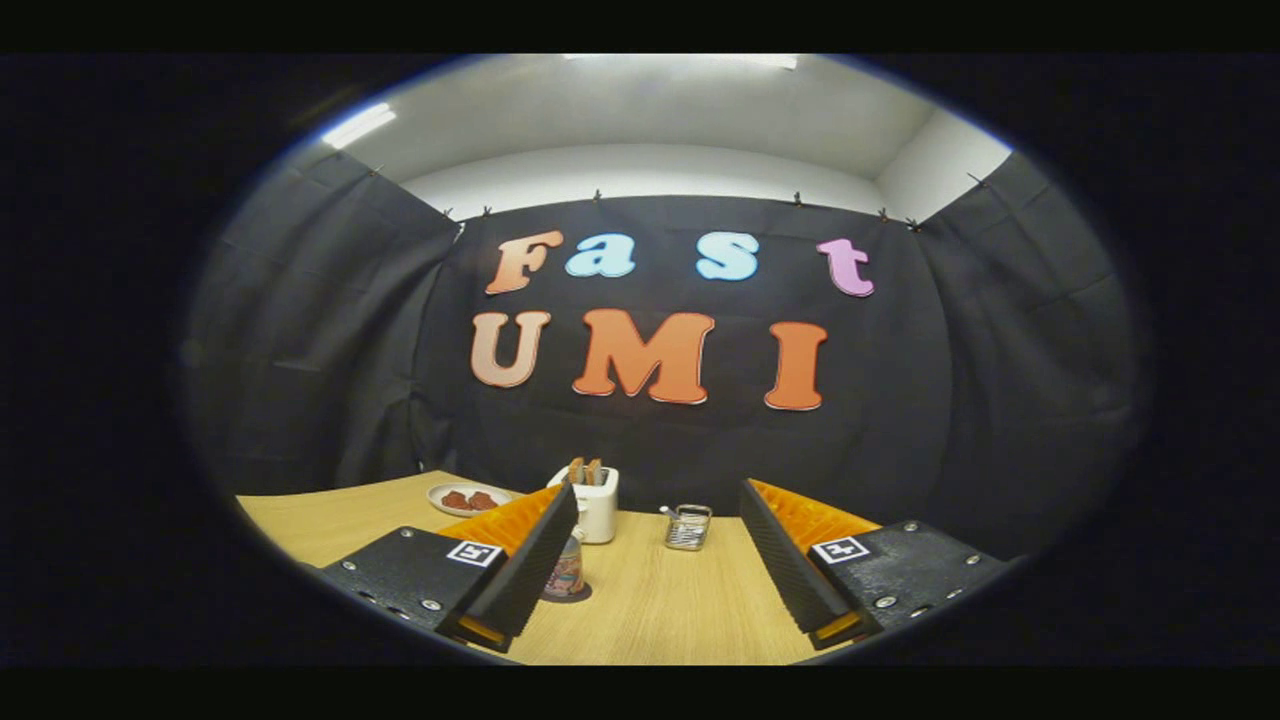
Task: Take the bottle from table, then pour the juice into the cup, finally place the bottle on the coaster
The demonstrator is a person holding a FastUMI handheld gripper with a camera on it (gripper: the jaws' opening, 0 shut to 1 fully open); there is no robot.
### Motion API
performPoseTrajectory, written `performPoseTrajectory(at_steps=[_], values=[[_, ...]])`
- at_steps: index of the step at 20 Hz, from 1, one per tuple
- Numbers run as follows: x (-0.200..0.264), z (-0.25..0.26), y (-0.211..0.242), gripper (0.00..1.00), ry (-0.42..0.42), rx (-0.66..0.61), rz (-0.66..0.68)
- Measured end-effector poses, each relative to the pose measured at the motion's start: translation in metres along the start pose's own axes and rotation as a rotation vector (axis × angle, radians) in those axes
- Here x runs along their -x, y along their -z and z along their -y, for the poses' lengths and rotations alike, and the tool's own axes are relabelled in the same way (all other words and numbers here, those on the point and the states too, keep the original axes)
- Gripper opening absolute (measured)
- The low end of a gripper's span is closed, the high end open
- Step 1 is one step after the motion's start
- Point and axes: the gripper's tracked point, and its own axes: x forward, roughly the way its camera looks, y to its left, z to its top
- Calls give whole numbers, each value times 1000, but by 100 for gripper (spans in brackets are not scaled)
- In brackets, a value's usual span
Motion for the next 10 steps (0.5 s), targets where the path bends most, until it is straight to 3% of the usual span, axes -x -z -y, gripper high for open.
performPoseTrajectory(at_steps=[10], values=[[15,1,-3,97,3,31,24]])
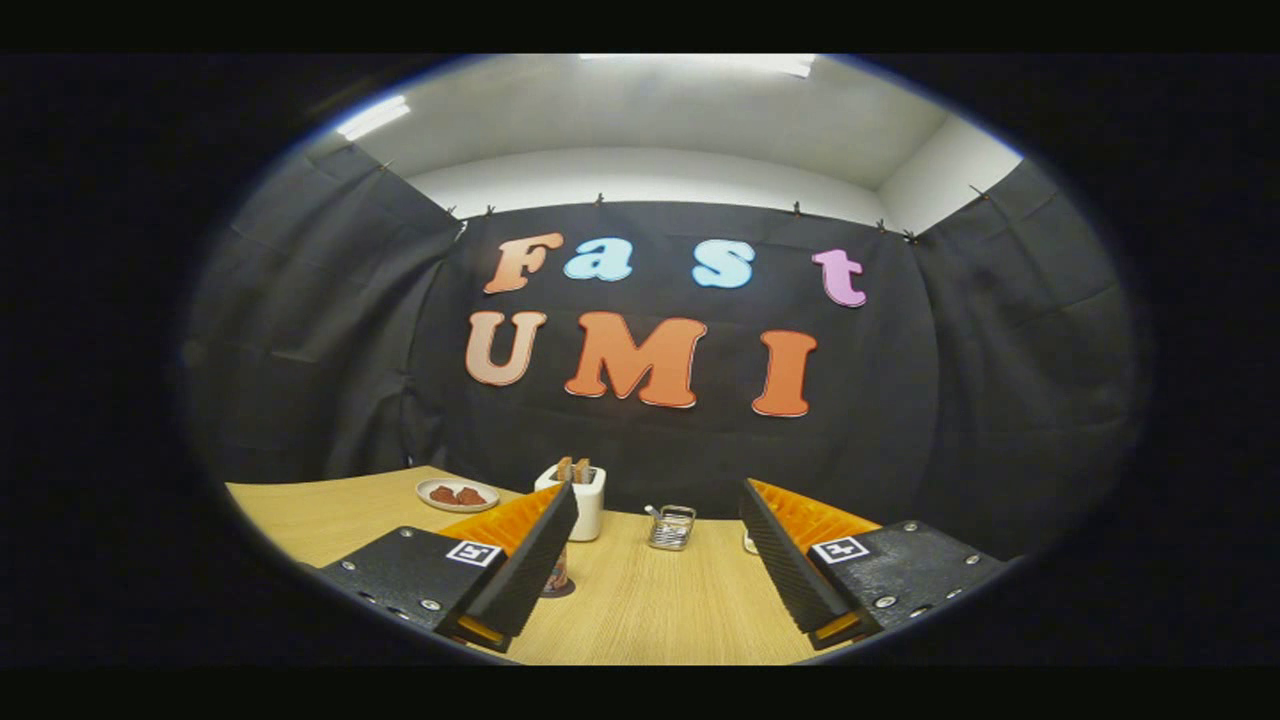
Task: Take the bottle from table, then pour the juice into the cup, finally place the bottle on the coaster
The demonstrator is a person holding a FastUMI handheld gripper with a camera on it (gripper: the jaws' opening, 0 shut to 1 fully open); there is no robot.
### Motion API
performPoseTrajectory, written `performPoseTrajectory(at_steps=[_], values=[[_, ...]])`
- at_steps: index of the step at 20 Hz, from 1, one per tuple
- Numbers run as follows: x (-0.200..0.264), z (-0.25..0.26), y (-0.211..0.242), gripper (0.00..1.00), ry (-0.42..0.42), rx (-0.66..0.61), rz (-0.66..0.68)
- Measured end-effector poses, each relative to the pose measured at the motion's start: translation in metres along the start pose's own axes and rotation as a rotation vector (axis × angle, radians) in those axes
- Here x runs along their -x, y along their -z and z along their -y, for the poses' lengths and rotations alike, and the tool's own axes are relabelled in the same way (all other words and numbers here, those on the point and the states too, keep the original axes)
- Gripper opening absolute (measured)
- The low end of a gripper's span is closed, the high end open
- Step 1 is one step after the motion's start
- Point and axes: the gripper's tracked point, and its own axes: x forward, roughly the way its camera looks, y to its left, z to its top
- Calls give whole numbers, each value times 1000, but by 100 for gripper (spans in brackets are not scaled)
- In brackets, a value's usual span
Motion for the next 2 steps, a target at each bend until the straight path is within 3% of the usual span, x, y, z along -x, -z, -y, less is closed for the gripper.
performPoseTrajectory(at_steps=[2], values=[[3,-1,-5,97,-2,1,19]])
